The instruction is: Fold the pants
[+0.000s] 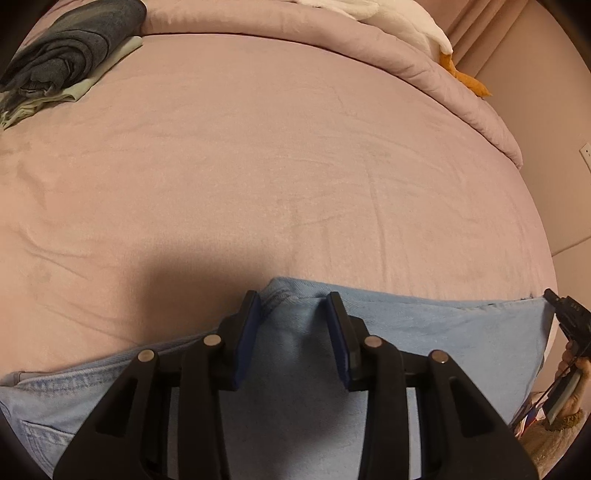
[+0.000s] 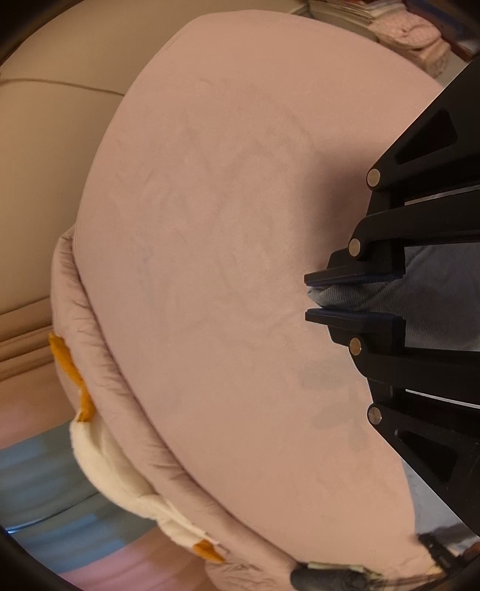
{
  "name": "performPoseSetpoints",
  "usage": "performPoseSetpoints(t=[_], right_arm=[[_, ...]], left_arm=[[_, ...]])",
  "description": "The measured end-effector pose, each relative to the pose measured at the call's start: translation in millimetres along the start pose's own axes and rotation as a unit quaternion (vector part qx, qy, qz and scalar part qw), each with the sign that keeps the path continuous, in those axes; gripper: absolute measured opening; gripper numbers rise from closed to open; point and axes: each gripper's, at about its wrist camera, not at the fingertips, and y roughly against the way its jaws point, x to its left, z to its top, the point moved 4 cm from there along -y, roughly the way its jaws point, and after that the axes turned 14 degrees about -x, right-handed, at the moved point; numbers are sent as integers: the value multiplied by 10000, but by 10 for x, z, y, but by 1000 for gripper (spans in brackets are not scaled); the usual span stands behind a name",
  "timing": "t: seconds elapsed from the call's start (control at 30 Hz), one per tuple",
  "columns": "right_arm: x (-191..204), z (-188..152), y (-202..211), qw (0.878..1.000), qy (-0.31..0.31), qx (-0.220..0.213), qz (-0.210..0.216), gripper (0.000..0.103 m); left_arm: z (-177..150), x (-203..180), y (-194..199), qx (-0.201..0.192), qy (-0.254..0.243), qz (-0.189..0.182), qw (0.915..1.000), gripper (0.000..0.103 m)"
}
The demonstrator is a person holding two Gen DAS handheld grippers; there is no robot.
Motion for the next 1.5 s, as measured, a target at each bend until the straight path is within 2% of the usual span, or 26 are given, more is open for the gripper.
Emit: performPoseSetpoints(t=[0.17,0.37,0.43,0.5,0.57,0.67,0.8,0.87,0.9,0.93,0.97,1.0,1.07,1.17,1.2,1.3,1.37,1.43,1.47,1.5], right_arm=[[-41,-128,-219,9996,-54,249,-87,11],[-120,-177,-187,9997,-103,206,-67,11],[-96,-148,-112,9997,-39,199,-142,19],[-83,-135,-10,9994,70,170,-277,42],[-110,-135,175,9990,122,27,-427,52],[-224,-233,462,9988,4,-59,-482,53],[-406,-473,598,9980,-267,187,-548,53],[-430,-573,579,9979,-173,209,-583,51],[-428,-600,558,9975,-47,213,-672,37],[-406,-598,540,9949,241,189,-960,28],[-401,-591,559,9932,420,115,-1076,12],[-379,-566,570,9945,468,54,-938,0],[-418,-527,584,9953,260,55,-928,0],[-508,-469,651,9882,424,-203,-1455,0],[-562,-480,659,9883,371,-164,-1473,0],[-591,-521,624,9953,-106,76,-962,0],[-556,-539,666,9962,-46,20,-874,0],[-481,-557,682,9970,34,20,-772,5],[-453,-568,672,9975,16,48,-711,12],[-444,-586,687,9981,-35,84,-603,30]], left_arm=[[13,11,-32,3,-44,40,10000,39],[1,93,94,-16,186,16,9998,36],[3,136,230,-6,352,13,9994,36],[-20,187,396,-85,548,-100,9984,37],[-76,228,589,-197,582,-147,9980,40],[-241,281,815,-288,501,-88,9983,48],[-536,301,968,-196,567,-321,9977,48],[-665,262,979,-121,514,-433,9977,48],[-744,230,972,-58,471,-498,9976,48],[-788,206,953,-13,450,-556,9974,48],[-844,184,928,29,437,-629,9971,48],[-888,169,898,75,438,-657,9969,48],[-953,147,853,67,356,-566,9977,48],[-946,119,838,-9,264,-513,9983,48],[-943,134,818,-10,338,-523,9981,48],[-964,176,810,-62,478,-619,9969,48],[-952,179,800,-87,499,-651,9966,48],[-964,181,807,-118,506,-651,9965,48],[-968,174,809,-139,490,-646,9966,48],[-975,171,811,-161,464,-640,9967,48]])
